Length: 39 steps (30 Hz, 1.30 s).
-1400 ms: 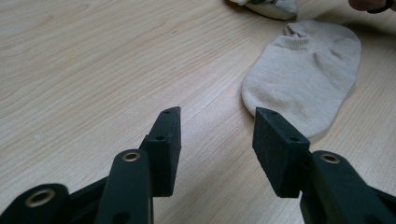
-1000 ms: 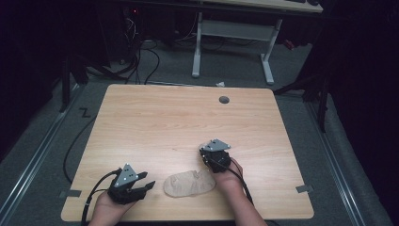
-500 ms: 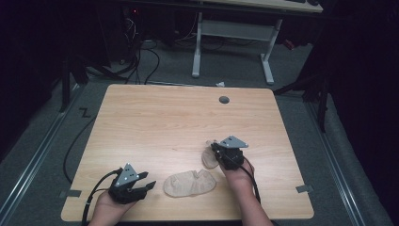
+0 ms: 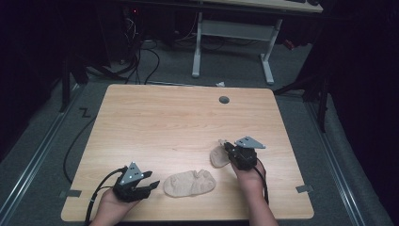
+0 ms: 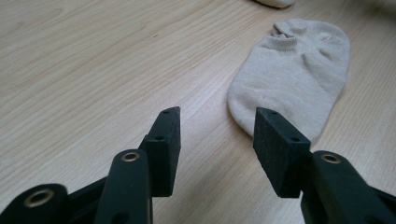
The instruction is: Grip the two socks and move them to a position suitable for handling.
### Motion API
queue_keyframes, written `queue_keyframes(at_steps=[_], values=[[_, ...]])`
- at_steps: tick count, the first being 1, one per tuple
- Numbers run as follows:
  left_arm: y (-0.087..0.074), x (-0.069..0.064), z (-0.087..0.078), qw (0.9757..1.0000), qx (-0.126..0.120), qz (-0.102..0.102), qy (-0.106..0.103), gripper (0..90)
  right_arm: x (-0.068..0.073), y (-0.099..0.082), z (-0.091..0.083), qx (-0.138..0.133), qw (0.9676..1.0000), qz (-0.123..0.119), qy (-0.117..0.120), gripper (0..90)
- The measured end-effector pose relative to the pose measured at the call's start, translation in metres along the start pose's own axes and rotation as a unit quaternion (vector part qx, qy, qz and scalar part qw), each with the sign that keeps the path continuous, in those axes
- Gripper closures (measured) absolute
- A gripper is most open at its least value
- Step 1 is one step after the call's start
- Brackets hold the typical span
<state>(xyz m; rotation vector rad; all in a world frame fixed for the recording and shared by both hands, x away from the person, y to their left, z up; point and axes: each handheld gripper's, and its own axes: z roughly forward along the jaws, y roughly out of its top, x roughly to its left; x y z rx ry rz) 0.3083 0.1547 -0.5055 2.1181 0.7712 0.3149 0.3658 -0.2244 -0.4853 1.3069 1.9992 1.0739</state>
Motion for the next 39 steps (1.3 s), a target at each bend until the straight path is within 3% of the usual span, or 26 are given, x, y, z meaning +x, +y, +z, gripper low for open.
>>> queue_keyframes(at_steps=[4,8,12,15,22,33,39], values=[[0.003,-0.002,0.005,1.0000,0.002,0.006,-0.005,51.9,0.005,-0.001,-0.004,-0.004,1.0000,-0.009,0.000,85.8],[0.004,-0.003,0.008,0.9999,0.006,0.009,-0.007,51.8,0.014,0.002,-0.006,-0.016,0.9990,0.014,0.039,85.9],[0.004,-0.003,0.007,0.9999,0.006,0.010,-0.008,51.9,0.031,0.009,-0.008,-0.027,0.9984,-0.007,0.050,86.0],[0.003,-0.003,0.007,0.9999,0.004,0.009,-0.006,51.8,0.031,0.012,-0.011,-0.039,0.9981,-0.005,0.049,85.9],[0.006,-0.004,0.010,0.9998,0.004,0.013,-0.011,51.8,0.011,0.004,-0.014,-0.037,0.9987,0.024,0.028,85.9],[0.014,-0.007,0.018,0.9995,0.003,0.026,-0.019,51.9,-0.026,-0.019,-0.023,-0.022,0.9976,0.061,-0.025,85.1],[0.017,-0.009,0.021,0.9992,0.003,0.033,-0.022,51.8,-0.045,-0.031,-0.030,-0.008,0.9954,0.072,-0.062,77.2]])
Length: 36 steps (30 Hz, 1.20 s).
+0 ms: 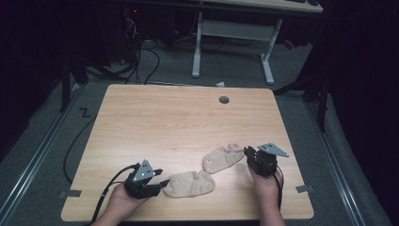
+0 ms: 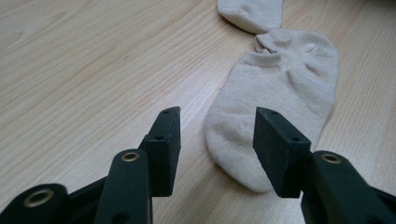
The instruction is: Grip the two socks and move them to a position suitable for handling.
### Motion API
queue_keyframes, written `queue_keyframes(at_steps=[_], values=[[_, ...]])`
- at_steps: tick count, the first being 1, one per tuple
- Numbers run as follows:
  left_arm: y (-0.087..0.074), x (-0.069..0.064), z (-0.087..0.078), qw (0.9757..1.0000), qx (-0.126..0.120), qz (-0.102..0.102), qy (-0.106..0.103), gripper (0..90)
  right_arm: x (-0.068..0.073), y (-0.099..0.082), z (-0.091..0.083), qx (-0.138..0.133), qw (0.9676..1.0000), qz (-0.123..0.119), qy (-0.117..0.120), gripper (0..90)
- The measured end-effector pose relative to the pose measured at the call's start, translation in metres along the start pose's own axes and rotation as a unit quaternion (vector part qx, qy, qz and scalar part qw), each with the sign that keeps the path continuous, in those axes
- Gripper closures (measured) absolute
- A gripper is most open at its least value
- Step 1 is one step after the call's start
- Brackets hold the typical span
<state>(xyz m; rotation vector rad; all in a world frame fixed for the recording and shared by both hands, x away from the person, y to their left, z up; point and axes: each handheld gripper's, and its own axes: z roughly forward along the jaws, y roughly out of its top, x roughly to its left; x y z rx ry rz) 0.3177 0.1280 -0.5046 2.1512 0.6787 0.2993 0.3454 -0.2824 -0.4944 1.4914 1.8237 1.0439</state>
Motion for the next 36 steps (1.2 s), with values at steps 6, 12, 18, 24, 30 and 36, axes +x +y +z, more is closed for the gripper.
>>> queue_keyframes(at_steps=[6,12,18,24,30,36], values=[[0.001,0.000,0.000,1.0000,0.000,0.000,-0.001,51.8,0.024,-0.003,0.002,0.032,0.9965,-0.057,0.053,84.8],[0.001,0.001,-0.003,1.0000,-0.001,-0.004,0.005,51.9,0.060,-0.007,0.016,0.071,0.9858,-0.111,0.104,90.0],[-0.002,0.003,-0.007,0.9999,-0.003,-0.010,0.011,51.9,0.078,-0.015,0.034,0.121,0.9757,-0.135,0.123,90.0],[-0.012,0.006,-0.017,0.9994,-0.001,-0.023,0.024,51.9,0.085,-0.009,0.048,0.117,0.9764,-0.144,0.111,90.0],[-0.024,0.010,-0.032,0.9980,-0.005,-0.044,0.044,51.9,0.099,0.000,0.067,0.112,0.9748,-0.149,0.122,90.0],[-0.028,0.012,-0.039,0.9972,-0.006,-0.051,0.053,51.9,0.112,0.007,0.069,0.098,0.9709,-0.168,0.140,89.0]])
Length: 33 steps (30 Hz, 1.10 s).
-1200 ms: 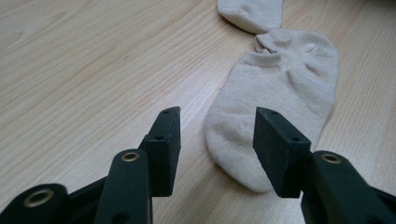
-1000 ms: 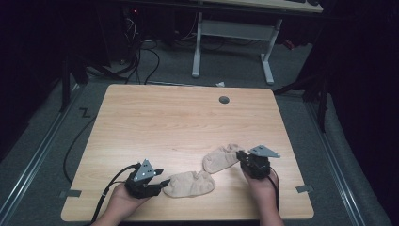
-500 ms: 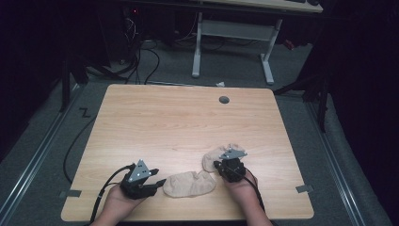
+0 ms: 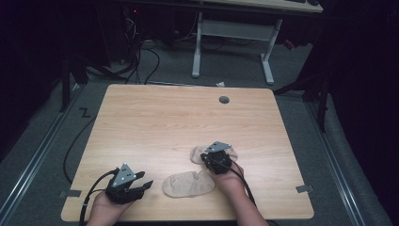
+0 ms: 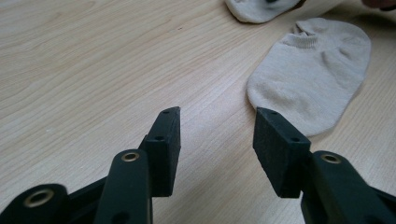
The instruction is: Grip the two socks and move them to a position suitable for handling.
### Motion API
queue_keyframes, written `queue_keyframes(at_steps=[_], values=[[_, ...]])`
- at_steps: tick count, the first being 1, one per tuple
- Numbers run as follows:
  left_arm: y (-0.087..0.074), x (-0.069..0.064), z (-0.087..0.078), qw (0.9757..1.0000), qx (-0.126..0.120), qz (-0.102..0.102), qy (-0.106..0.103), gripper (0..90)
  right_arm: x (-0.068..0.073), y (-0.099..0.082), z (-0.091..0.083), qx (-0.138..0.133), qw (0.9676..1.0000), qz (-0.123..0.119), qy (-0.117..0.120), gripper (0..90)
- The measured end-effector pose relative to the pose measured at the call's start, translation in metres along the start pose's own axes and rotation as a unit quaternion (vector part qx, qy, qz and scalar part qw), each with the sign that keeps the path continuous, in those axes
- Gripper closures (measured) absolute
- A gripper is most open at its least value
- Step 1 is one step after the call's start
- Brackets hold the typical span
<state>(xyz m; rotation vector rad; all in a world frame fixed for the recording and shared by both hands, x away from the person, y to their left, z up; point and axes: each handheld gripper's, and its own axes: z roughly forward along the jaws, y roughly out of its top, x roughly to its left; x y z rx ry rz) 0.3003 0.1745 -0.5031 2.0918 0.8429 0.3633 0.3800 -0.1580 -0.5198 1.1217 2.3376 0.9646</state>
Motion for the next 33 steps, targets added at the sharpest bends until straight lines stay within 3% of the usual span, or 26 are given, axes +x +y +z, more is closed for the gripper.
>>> queue_keyframes(at_steps=[3,5,9,13,15,23,26,30,33], values=[[0.000,0.001,0.000,1.0000,0.000,0.000,0.000,51.9,-0.014,0.000,-0.021,-0.033,0.9986,0.030,-0.029,88.6],[0.001,0.001,0.001,1.0000,0.000,0.000,-0.002,51.9,-0.027,-0.006,-0.033,-0.038,0.9968,0.041,-0.057,88.7],[0.005,0.001,0.006,1.0000,0.000,0.004,-0.005,51.9,-0.050,-0.025,-0.042,-0.015,0.9933,0.076,-0.086,88.9],[0.007,-0.001,0.009,0.9999,0.000,0.009,-0.009,51.9,-0.057,-0.035,-0.035,0.013,0.9917,0.089,-0.092,89.4],[0.008,-0.001,0.011,0.9999,0.000,0.008,-0.009,51.8,-0.056,-0.036,-0.030,0.024,0.9922,0.082,-0.091,89.9],[0.008,0.003,0.015,1.0000,0.002,0.001,-0.002,51.5,-0.025,-0.020,-0.011,0.016,0.9979,0.023,-0.058,89.9],[0.010,0.006,0.018,0.9998,0.010,-0.009,0.012,50.5,-0.014,-0.012,-0.003,0.015,0.9989,0.000,-0.045,89.9],[0.012,0.015,0.033,0.9995,0.012,-0.024,0.018,48.1,0.001,-0.003,0.006,0.009,0.9994,-0.023,-0.024,89.9],[0.014,0.018,0.045,0.9991,0.017,-0.027,0.028,46.8,0.004,0.000,0.008,0.009,0.9995,-0.025,-0.017,87.0]])
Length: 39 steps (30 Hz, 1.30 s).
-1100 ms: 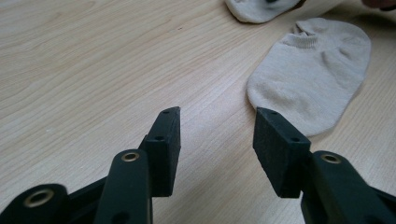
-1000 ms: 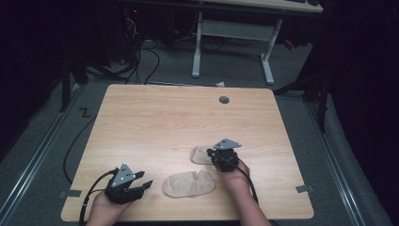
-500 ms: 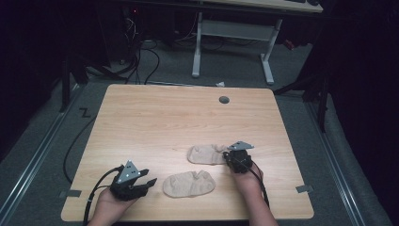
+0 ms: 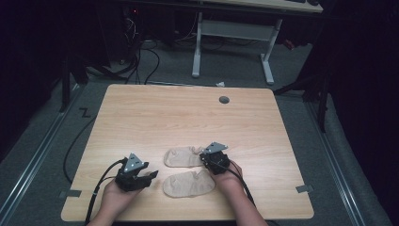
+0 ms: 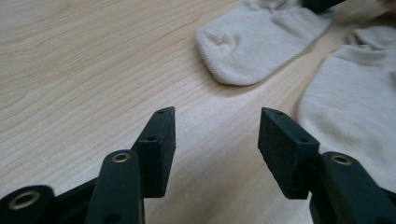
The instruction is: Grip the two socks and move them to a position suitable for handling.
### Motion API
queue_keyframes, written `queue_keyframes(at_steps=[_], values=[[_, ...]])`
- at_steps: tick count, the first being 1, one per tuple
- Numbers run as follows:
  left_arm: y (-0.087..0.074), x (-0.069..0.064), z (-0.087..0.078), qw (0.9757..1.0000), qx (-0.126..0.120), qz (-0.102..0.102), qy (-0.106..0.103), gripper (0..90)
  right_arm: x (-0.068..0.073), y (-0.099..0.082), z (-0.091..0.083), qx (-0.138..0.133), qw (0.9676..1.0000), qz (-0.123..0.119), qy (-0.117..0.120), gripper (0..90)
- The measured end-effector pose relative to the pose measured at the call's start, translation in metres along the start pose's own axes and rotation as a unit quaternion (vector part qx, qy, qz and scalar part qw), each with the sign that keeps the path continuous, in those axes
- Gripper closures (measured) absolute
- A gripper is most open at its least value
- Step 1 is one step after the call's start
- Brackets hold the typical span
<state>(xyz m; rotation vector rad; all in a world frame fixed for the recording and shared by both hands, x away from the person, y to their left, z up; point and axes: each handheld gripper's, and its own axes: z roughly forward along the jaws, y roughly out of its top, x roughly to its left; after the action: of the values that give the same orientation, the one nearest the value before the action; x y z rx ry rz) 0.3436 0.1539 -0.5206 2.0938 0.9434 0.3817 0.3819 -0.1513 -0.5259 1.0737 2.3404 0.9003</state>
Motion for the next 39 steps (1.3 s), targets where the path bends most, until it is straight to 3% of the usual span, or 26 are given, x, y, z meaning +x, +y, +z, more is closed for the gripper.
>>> queue_keyframes(at_steps=[2,5,7,10,12,17,21,25,32,35,39], values=[[0.003,0.001,0.005,1.0000,-0.002,0.001,0.005,45.4,-0.003,0.001,-0.006,-0.004,1.0000,0.003,-0.004,80.0],[0.010,0.001,0.012,0.9999,-0.012,-0.001,0.010,43.9,-0.016,-0.003,-0.022,-0.036,0.9985,0.034,-0.024,74.8],[0.016,0.000,0.018,0.9998,-0.016,0.002,0.008,44.1,-0.023,-0.008,-0.027,-0.038,0.9973,0.052,-0.035,71.6],[0.024,-0.001,0.031,0.9999,-0.009,0.004,0.013,45.5,-0.027,-0.014,-0.026,-0.024,0.9968,0.070,-0.029,67.8],[0.027,-0.002,0.039,0.9999,-0.006,0.002,0.014,47.2,-0.028,-0.016,-0.021,-0.016,0.9970,0.074,-0.017,67.5],[0.035,0.001,0.049,0.9999,-0.004,-0.010,0.002,56.8,-0.026,-0.012,-0.017,-0.031,0.9953,0.085,-0.033,72.0],[0.036,0.003,0.055,0.9999,0.005,-0.014,0.006,64.7,-0.029,-0.010,-0.013,-0.027,0.9940,0.103,-0.024,72.2],[0.033,0.004,0.057,0.9997,0.011,-0.019,0.006,70.0,-0.028,-0.011,-0.006,-0.008,0.9948,0.100,-0.015,70.9],[0.030,0.001,0.056,0.9999,0.004,-0.010,-0.004,84.9,-0.028,-0.013,-0.006,-0.009,0.9949,0.101,-0.002,76.9],[0.030,0.000,0.055,1.0000,0.005,-0.006,-0.003,86.5,-0.025,-0.013,-0.006,-0.009,0.9960,0.089,0.004,86.0],[0.030,0.001,0.055,1.0000,0.007,-0.007,-0.003,86.9,-0.021,-0.011,-0.007,-0.008,0.9981,0.061,-0.007,87.1]])
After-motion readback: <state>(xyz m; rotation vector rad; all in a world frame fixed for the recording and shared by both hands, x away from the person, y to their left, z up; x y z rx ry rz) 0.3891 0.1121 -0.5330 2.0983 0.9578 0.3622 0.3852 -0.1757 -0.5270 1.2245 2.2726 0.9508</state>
